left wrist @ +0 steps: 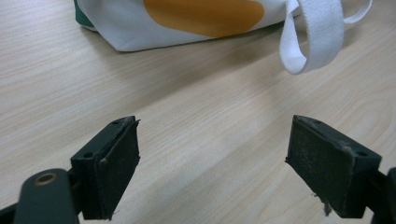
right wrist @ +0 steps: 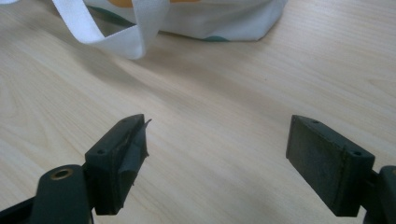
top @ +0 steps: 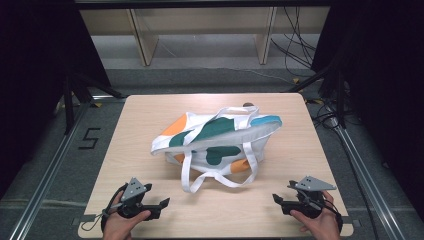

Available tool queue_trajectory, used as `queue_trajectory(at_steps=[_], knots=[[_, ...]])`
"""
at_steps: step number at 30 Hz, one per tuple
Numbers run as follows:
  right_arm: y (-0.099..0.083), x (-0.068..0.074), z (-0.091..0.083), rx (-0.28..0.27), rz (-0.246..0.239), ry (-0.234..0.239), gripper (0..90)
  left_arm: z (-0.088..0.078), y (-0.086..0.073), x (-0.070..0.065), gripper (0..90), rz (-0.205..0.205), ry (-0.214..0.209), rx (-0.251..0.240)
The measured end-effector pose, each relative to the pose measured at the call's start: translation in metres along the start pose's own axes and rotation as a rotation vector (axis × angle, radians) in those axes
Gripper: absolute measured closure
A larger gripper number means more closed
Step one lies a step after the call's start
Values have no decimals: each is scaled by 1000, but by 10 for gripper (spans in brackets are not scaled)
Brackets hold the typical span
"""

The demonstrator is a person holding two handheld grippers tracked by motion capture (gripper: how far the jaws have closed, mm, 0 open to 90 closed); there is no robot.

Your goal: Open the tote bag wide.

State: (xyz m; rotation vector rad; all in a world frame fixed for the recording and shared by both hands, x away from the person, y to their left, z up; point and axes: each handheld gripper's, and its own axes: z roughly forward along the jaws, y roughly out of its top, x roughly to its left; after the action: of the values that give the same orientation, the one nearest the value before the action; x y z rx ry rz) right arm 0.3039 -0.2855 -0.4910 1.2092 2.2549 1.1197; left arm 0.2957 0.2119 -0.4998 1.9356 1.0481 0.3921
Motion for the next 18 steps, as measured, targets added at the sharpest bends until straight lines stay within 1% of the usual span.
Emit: queue_trajectory(at_steps=[1, 4, 5, 6, 7, 9, 10, 11, 12, 13, 14, 15, 16, 17, 18], knots=[[0, 0, 0, 0, 0, 0, 213, -2, 1, 3, 158, 44, 1, 20], [0, 1, 0, -4, -6, 0, 215, -1, 0, 0, 158, 10, 4, 10], [0, 1, 0, -6, -7, -3, 216, -1, 1, 0, 159, 10, 0, 2], [1, 2, -1, -4, 4, -5, 216, -1, 1, 0, 159, 1, 0, 0], [2, 1, 0, -12, -7, 0, 216, -2, 2, 0, 159, 0, 1, 0], [5, 2, -1, -25, -15, 1, 228, -2, 3, 0, 159, 14, 0, 2], [7, 3, -2, -28, -22, -8, 234, -2, 4, -1, 160, 3, 5, -11], [9, 3, -2, -34, -27, -12, 242, -3, 5, 1, 160, 29, 3, -5], [9, 3, -2, -34, -27, -12, 242, -2, 6, 0, 160, 5, 1, -11], [11, 2, -2, -39, -43, 1, 259, -1, 7, -1, 164, 9, -2, -18], [17, 4, -3, -65, -39, -6, 276, -1, 9, -1, 175, 14, -2, -13], [20, 3, -4, -69, -57, -14, 290, -1, 9, -1, 179, 14, -2, -13], [22, 6, -6, -66, -23, -17, 313, -1, 11, -1, 188, 27, 3, -10], [22, 6, -6, -66, -23, -17, 313, 0, 13, -2, 188, 19, -2, -24], [25, 3, -5, -82, -58, -8, 321, 0, 16, -2, 201, 19, -5, -21]])
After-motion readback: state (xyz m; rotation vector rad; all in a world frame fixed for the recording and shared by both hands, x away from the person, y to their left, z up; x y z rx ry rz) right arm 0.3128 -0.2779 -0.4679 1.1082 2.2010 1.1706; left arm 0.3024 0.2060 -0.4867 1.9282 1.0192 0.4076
